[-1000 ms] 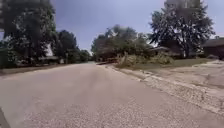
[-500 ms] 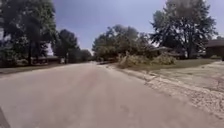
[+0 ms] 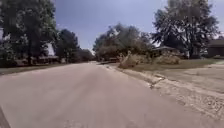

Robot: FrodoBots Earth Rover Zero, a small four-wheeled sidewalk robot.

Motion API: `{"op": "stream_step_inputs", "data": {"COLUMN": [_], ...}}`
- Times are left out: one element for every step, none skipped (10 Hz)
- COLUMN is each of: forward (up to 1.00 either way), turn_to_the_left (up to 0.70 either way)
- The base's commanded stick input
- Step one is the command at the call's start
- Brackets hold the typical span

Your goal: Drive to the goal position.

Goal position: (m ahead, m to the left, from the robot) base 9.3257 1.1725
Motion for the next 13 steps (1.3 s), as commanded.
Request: {"op": "stream_step_inputs", "data": {"forward": [0.70,0.70,0.70,0.70,0.70,0.70,0.70,0.70,0.70,0.70,0.70,0.70,0.70], "turn_to_the_left": [0.00,0.00,0.00,0.00,0.00,0.00,0.00,0.00,0.00,0.00,0.00,0.00,0.00]}}
